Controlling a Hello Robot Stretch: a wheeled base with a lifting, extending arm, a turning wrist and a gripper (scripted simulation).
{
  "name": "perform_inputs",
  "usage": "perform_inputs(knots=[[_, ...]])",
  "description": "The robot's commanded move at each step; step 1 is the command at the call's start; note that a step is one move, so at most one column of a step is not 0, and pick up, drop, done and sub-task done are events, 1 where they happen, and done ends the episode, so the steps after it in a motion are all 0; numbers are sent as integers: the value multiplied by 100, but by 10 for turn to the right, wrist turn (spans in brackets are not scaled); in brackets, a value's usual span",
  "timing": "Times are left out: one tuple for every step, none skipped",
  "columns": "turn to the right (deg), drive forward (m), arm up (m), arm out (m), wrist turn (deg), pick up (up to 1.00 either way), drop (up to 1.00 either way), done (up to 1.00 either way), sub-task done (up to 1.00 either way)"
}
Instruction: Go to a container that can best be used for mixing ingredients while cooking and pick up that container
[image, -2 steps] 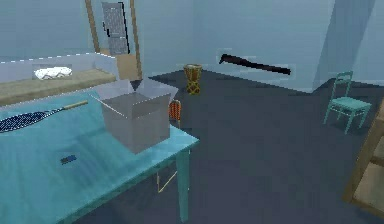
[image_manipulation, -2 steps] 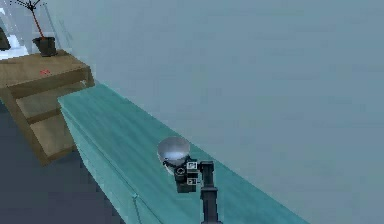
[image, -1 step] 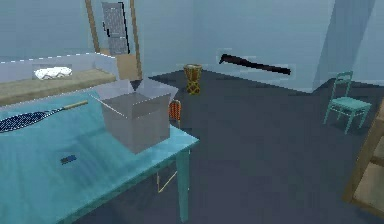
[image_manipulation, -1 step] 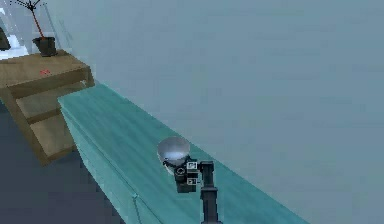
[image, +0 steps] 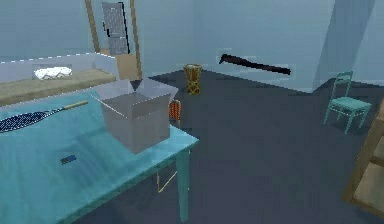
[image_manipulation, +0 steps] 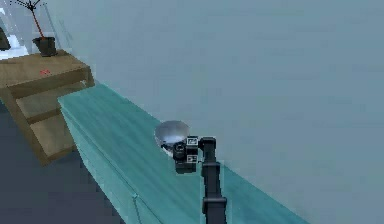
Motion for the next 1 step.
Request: perform_inputs(knots=[[0,0,0,0,0,0,0,100,0]])
